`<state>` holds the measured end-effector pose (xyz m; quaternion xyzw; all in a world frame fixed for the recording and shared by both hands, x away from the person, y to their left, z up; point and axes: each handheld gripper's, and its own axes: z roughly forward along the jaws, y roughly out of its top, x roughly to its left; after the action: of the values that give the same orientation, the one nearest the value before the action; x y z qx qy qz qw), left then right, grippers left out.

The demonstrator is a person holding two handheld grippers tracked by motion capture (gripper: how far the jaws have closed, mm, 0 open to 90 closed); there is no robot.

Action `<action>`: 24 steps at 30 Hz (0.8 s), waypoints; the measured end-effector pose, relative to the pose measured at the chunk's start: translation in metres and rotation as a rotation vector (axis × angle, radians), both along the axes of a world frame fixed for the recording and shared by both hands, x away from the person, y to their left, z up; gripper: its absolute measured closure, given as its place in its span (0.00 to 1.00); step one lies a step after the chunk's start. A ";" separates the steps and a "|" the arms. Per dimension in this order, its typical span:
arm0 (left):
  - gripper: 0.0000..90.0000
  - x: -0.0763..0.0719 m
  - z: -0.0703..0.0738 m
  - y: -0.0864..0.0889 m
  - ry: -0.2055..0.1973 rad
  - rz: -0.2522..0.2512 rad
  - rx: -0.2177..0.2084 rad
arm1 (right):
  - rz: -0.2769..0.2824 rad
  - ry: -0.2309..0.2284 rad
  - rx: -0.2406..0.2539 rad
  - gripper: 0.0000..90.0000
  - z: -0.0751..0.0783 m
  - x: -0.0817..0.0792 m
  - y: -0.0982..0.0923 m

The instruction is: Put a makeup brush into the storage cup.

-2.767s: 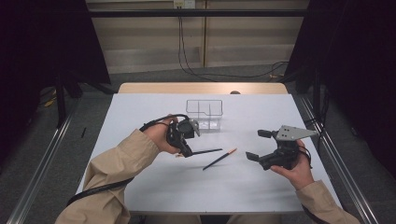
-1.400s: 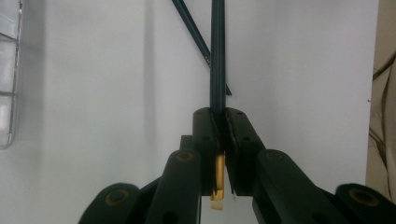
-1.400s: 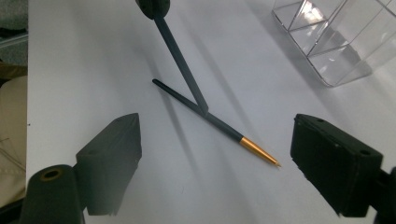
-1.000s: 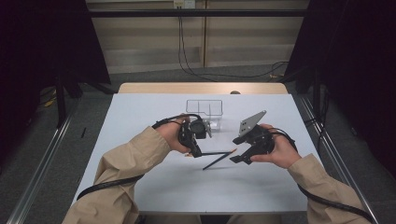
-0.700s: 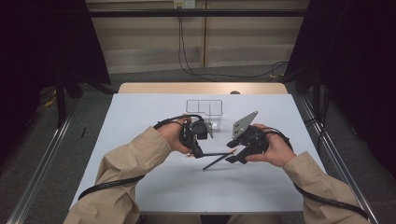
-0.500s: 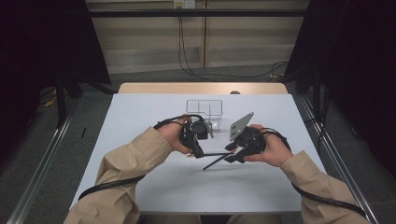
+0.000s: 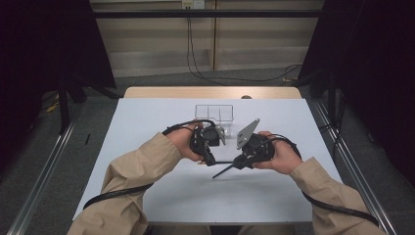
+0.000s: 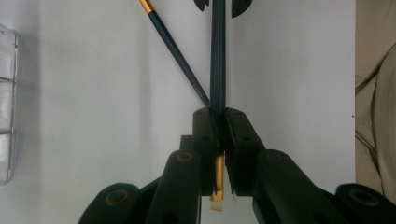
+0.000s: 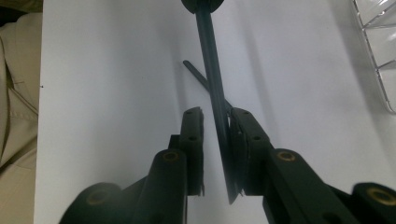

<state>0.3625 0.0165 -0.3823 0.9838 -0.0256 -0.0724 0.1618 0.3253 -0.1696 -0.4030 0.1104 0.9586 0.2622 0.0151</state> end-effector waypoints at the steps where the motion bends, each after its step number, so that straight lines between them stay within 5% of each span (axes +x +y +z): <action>1: 0.93 0.000 0.000 0.000 0.003 0.002 -0.004 | 0.001 -0.006 -0.001 0.89 0.000 0.000 0.000; 24: 0.93 0.003 0.012 0.001 0.022 -0.006 -0.048 | 0.033 0.036 -0.025 0.95 -0.013 -0.001 0.001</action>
<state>0.3652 0.0170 -0.3707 0.9787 -0.0286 -0.0829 0.1854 0.3243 -0.1687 -0.4158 0.0992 0.9635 0.2485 -0.0049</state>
